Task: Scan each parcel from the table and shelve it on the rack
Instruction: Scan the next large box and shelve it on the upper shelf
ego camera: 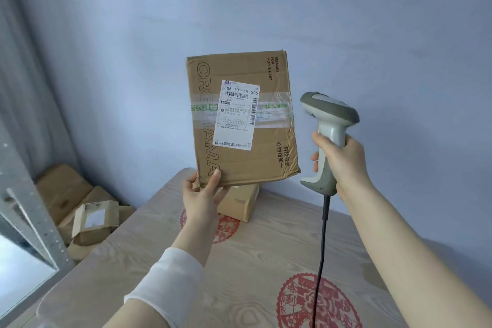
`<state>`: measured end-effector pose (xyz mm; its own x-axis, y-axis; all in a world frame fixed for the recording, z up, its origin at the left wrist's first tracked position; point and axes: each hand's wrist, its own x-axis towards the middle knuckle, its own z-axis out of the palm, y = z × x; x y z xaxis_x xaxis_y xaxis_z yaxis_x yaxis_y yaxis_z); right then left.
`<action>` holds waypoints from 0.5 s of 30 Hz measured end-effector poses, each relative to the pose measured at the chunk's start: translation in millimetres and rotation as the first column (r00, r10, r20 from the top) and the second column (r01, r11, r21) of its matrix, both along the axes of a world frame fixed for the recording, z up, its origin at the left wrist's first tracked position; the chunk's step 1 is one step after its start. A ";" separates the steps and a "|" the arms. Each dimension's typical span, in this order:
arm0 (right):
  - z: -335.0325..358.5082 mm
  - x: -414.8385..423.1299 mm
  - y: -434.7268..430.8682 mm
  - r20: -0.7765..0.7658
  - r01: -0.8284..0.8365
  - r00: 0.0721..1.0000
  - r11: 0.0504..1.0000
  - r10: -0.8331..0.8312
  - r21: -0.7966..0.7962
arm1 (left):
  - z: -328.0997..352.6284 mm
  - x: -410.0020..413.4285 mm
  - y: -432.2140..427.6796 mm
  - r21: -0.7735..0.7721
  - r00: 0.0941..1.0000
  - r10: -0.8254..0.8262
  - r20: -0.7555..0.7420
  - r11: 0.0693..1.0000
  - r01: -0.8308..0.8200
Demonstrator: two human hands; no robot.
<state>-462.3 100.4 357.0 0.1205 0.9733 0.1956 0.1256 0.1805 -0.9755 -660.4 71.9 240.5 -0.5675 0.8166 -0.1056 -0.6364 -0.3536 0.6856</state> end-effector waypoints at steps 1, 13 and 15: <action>1.1 -8.9 -2.6 -0.003 -0.036 0.999 0.999 0.036 0.004 | 5.2 -9.0 -11.0 0.004 0.999 0.037 -0.010 0.999 -0.037; 29.8 -180.6 -101.7 -0.094 -0.474 0.863 0.859 0.497 0.192 | 78.8 -138.2 -188.1 0.133 0.903 0.429 -0.034 0.897 -0.421; 40.3 -216.6 -133.9 -0.111 -0.531 0.819 0.816 0.564 0.226 | 95.0 -162.9 -227.2 0.163 0.878 0.478 -0.034 0.869 -0.467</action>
<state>-678.9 -33.5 397.3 -0.3759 0.8378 0.3960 -0.2057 0.3412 -0.9172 -823.3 -155.3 335.5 -0.8907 0.4521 0.0484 -0.3200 -0.6989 0.6397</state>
